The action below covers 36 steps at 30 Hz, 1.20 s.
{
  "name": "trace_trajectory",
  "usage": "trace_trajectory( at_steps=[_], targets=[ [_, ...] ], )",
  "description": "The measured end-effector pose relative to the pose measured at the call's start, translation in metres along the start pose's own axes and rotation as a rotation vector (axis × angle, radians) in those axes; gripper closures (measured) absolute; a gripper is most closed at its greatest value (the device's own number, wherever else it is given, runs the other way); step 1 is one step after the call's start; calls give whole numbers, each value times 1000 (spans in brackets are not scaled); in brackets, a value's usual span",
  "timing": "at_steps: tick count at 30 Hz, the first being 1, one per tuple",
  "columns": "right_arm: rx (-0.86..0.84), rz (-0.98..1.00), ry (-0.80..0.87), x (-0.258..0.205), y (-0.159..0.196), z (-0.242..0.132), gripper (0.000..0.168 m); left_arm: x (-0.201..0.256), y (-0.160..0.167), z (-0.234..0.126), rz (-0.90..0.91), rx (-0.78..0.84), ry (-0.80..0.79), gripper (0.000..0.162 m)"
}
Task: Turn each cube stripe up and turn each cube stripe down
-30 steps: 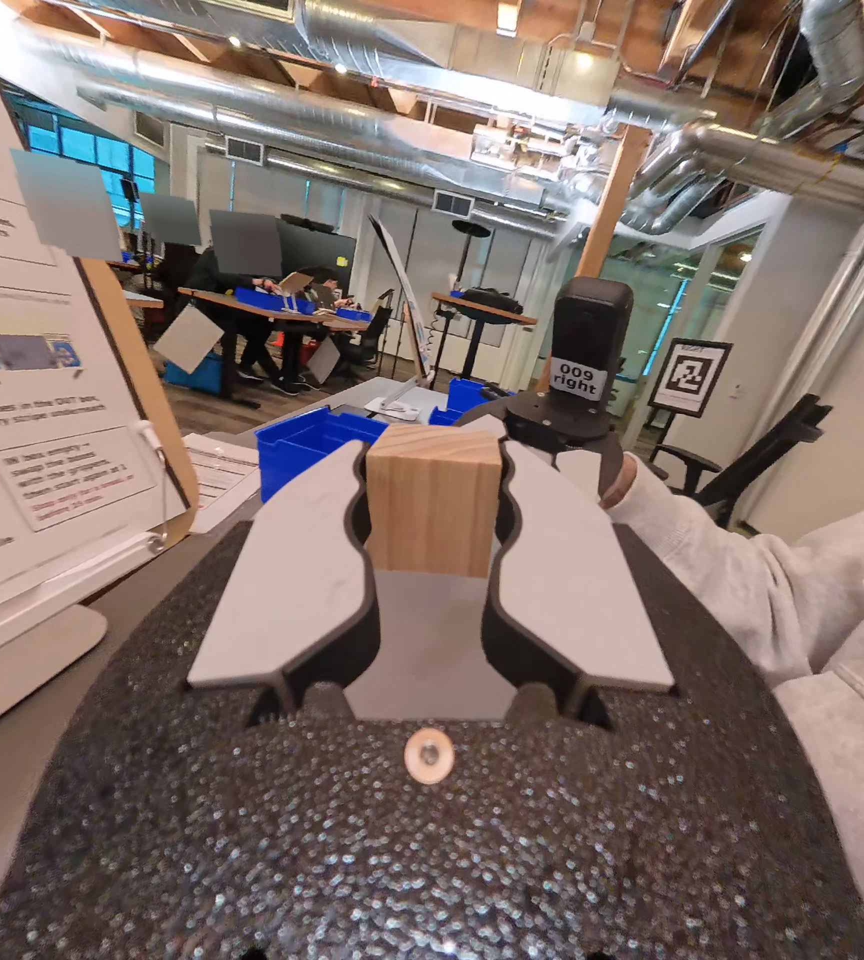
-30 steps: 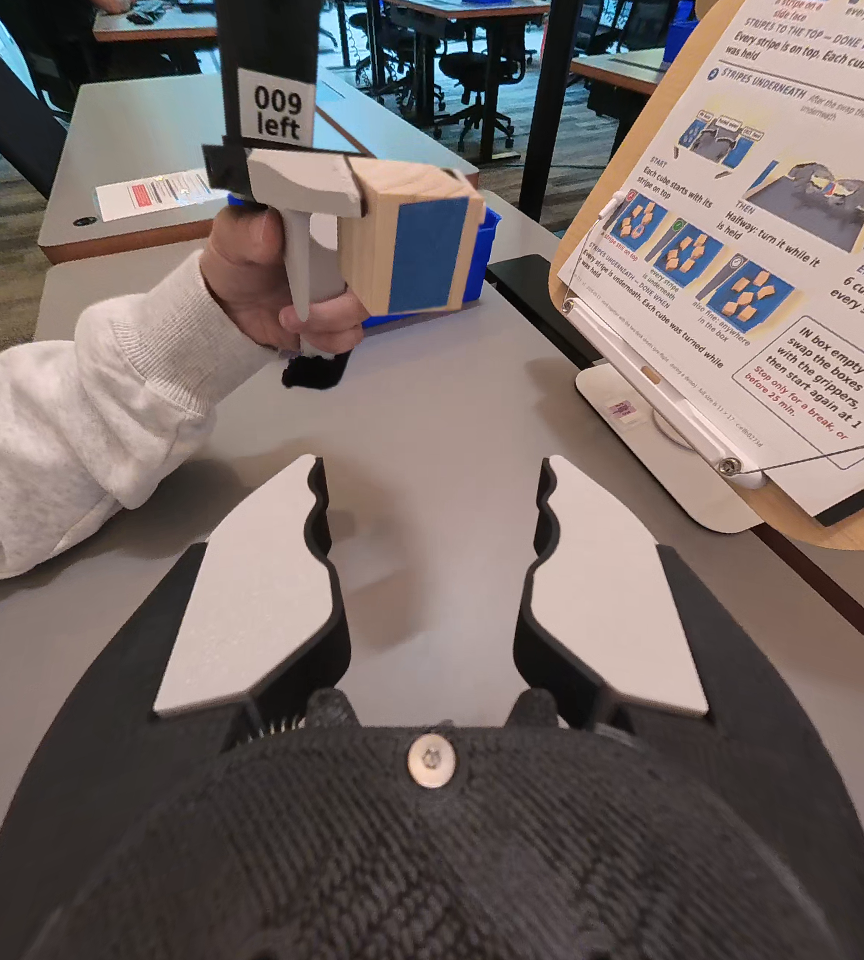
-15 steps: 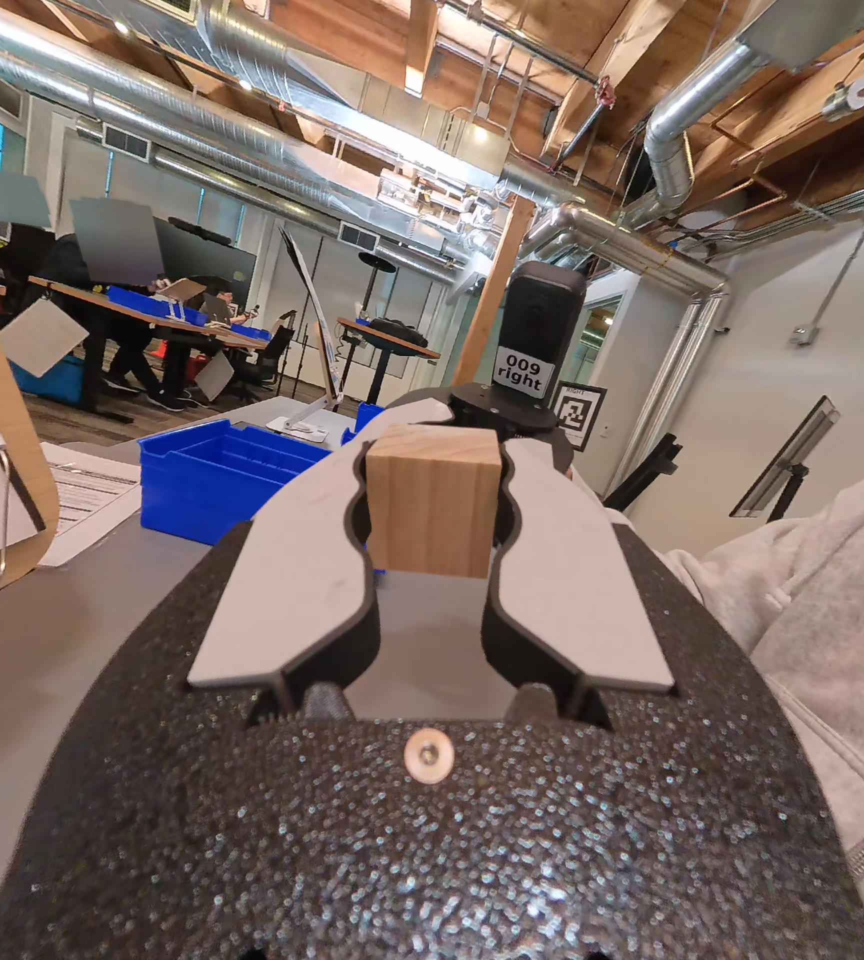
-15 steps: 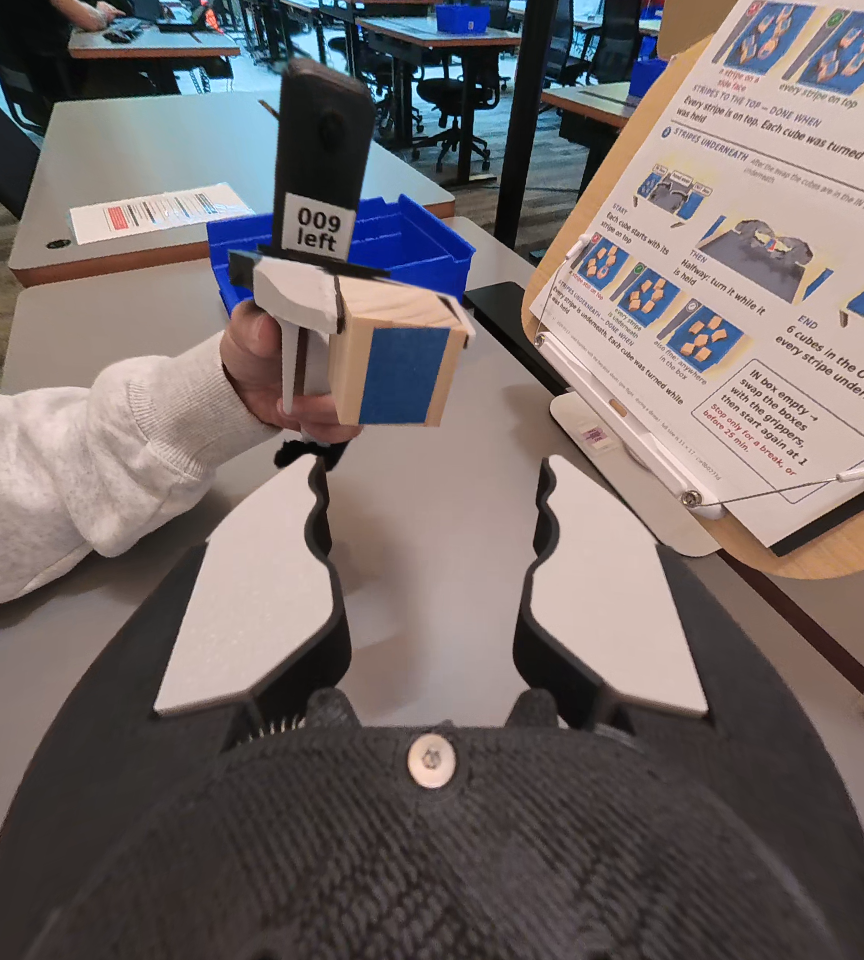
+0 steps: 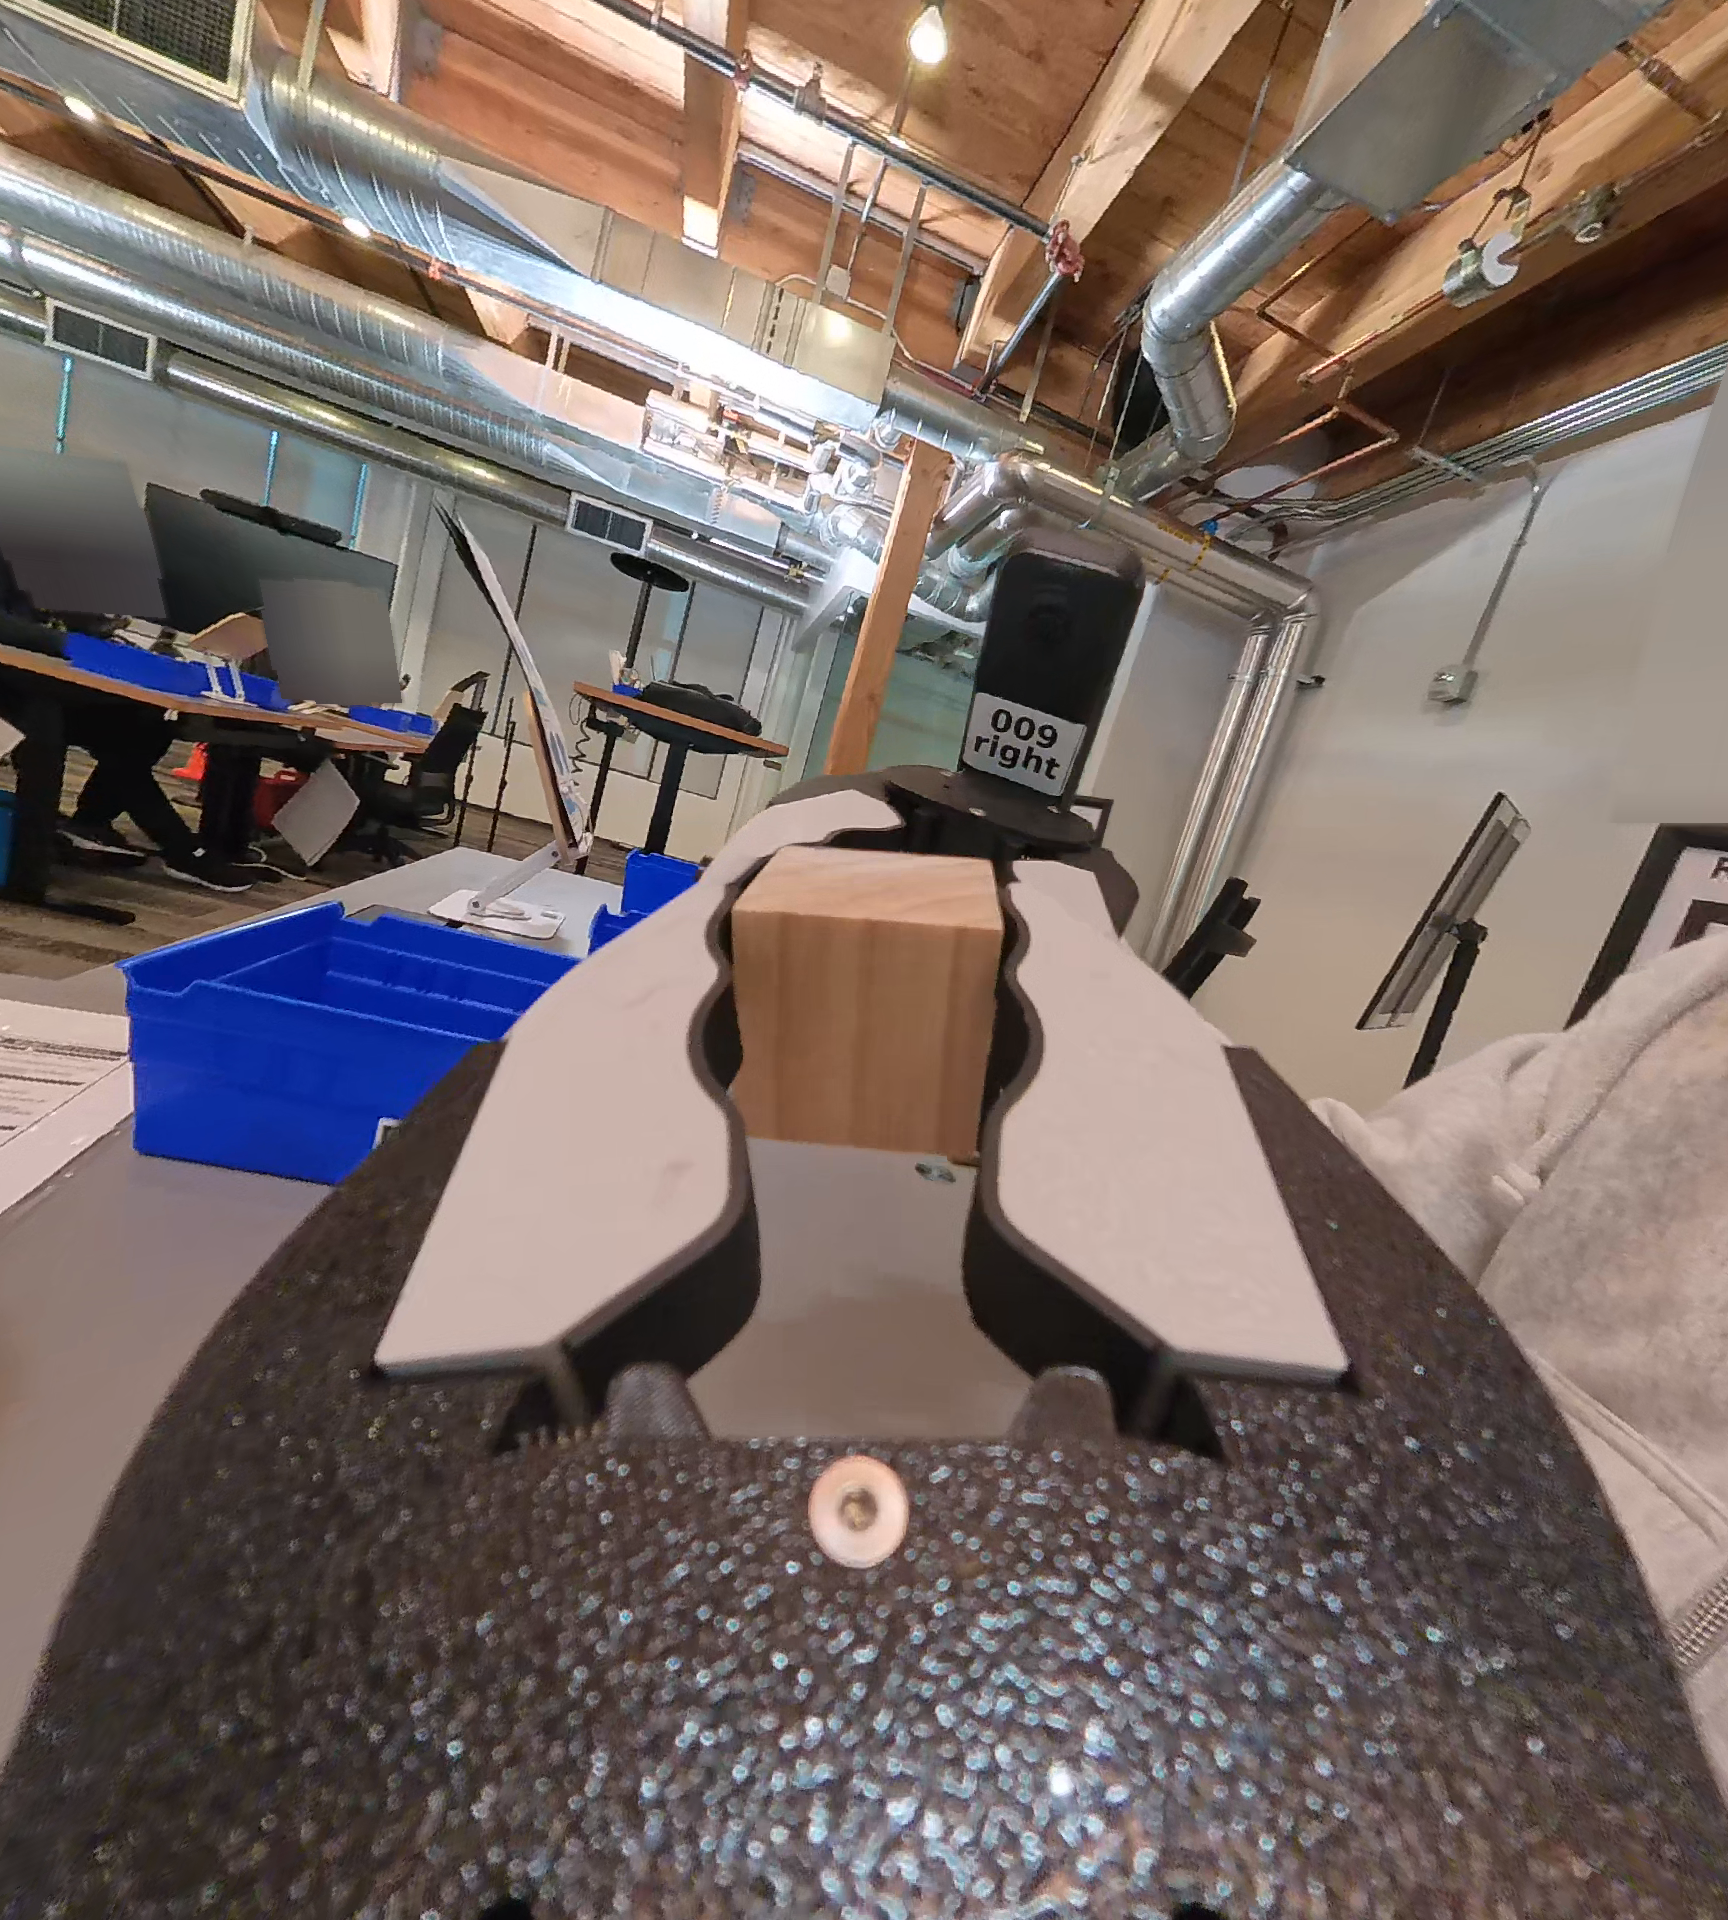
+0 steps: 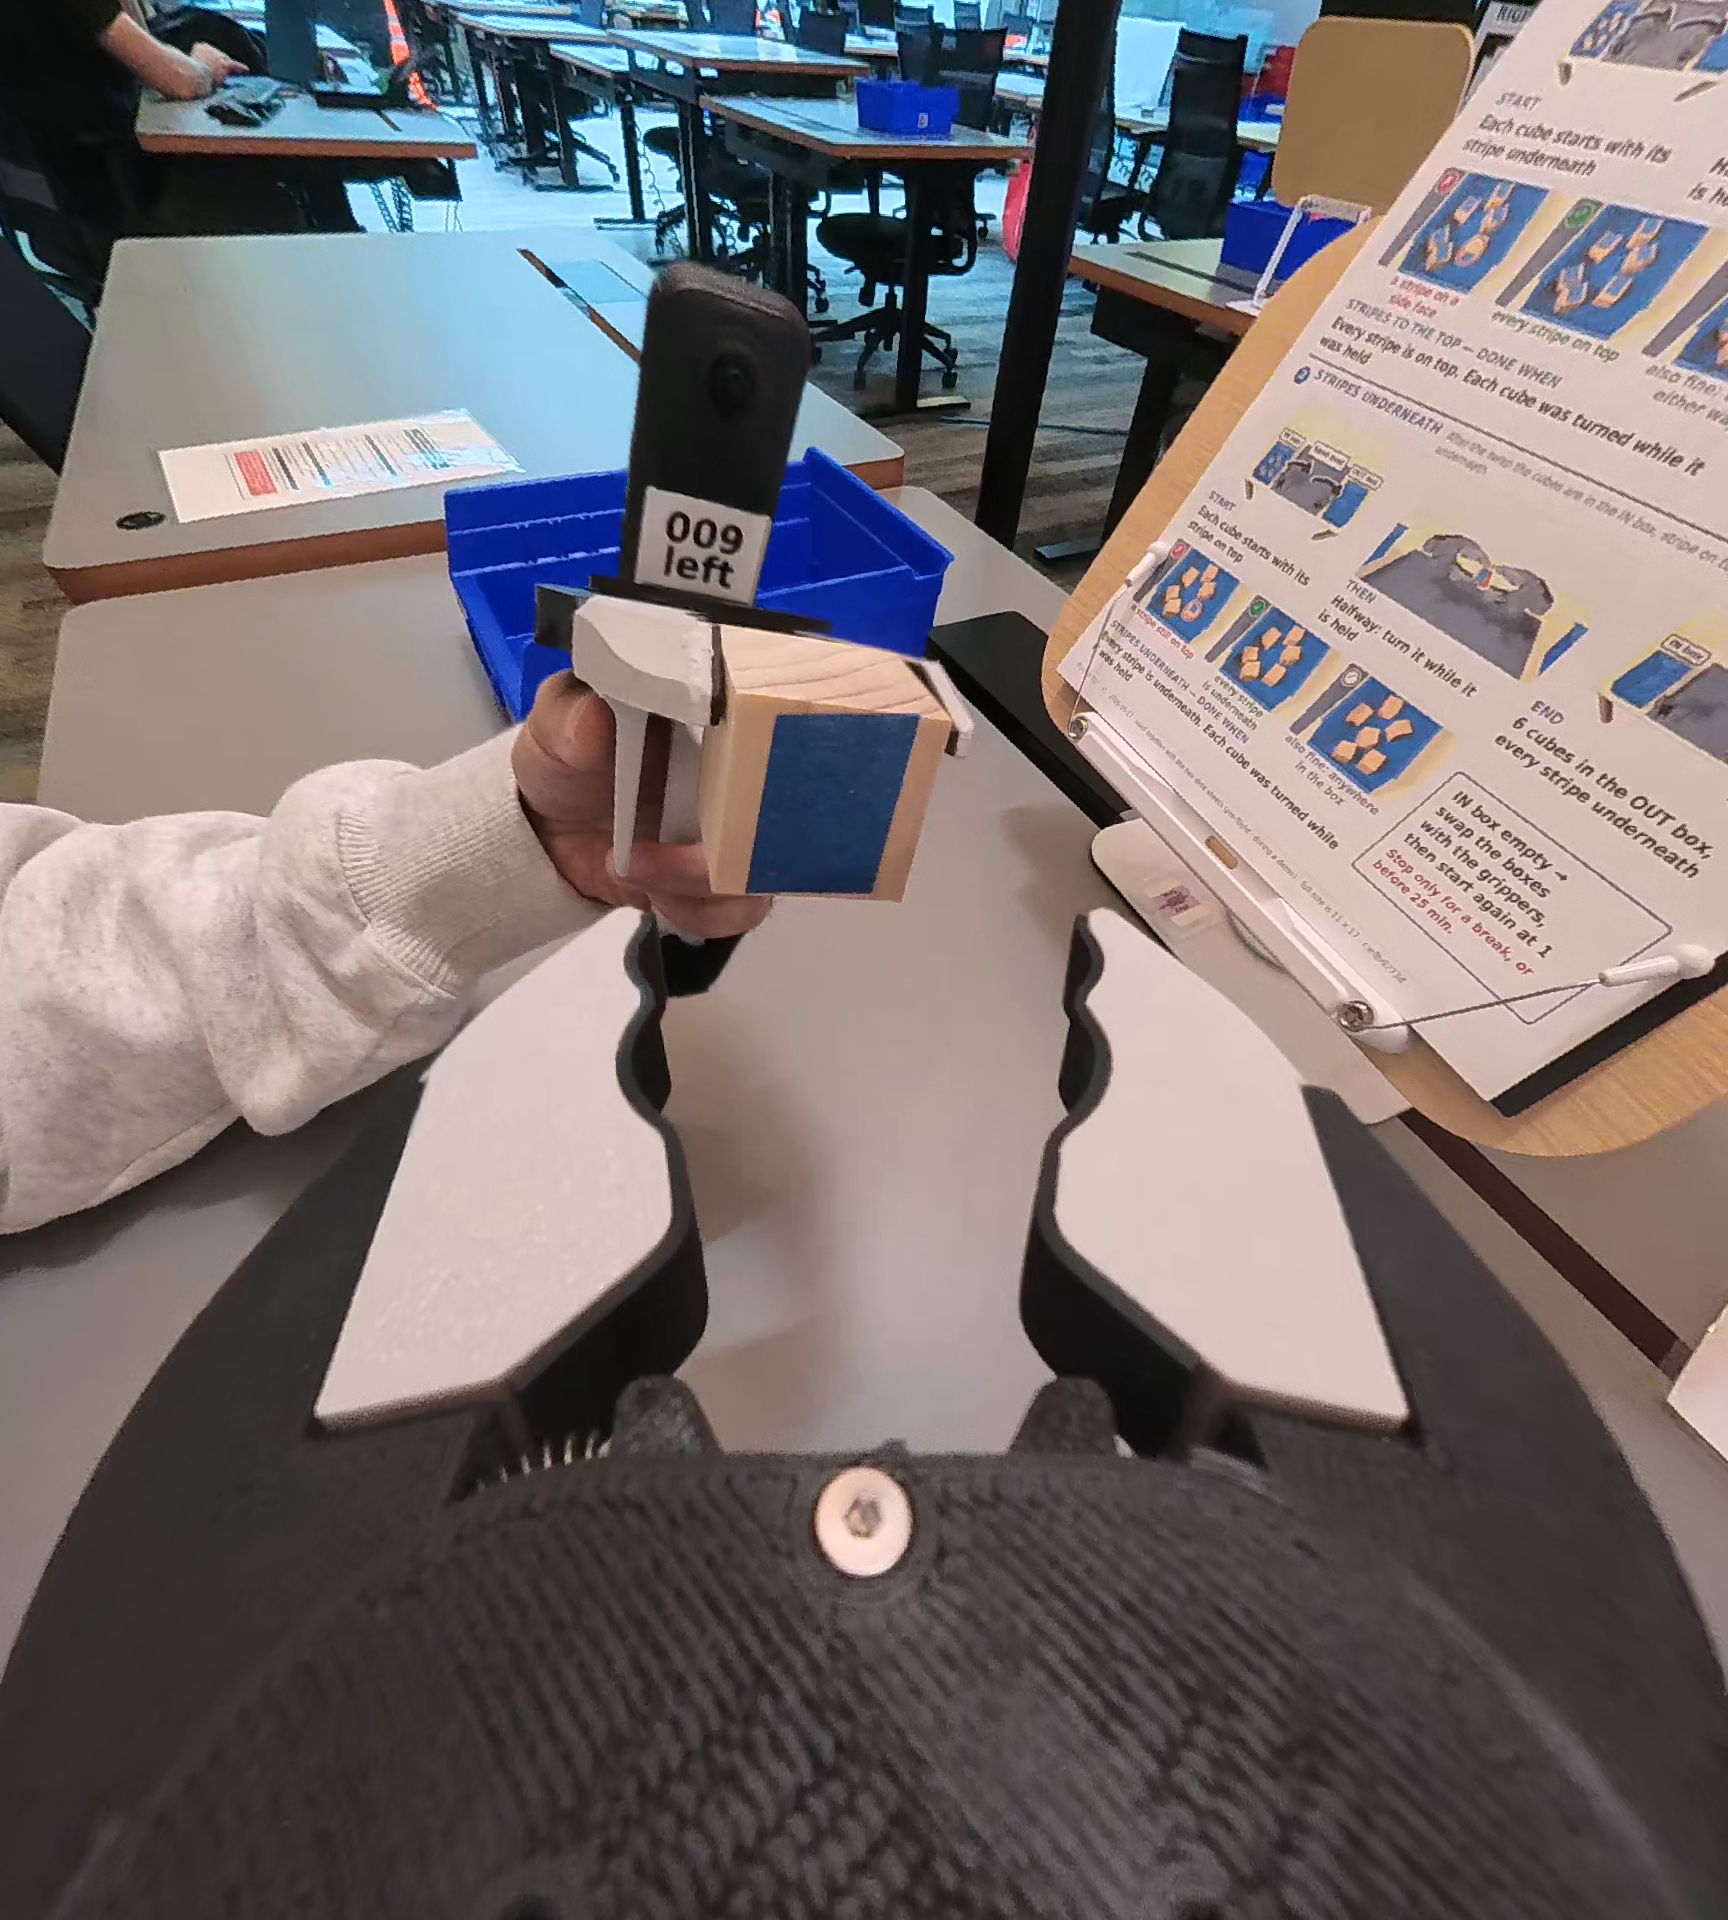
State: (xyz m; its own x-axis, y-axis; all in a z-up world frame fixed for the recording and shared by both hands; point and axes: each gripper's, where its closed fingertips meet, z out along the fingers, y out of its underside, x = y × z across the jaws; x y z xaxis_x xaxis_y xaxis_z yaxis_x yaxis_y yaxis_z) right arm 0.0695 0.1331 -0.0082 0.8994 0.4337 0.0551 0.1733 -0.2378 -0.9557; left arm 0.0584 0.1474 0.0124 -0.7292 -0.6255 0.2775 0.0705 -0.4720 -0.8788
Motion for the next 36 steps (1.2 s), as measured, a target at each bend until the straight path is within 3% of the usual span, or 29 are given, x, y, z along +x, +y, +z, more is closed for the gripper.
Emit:
trace_trajectory(
  at_steps=[36],
  targets=[
    [21,1,-50,-5,-9,30,109,-1,-1,0,-11,16,10,117]
  ],
)
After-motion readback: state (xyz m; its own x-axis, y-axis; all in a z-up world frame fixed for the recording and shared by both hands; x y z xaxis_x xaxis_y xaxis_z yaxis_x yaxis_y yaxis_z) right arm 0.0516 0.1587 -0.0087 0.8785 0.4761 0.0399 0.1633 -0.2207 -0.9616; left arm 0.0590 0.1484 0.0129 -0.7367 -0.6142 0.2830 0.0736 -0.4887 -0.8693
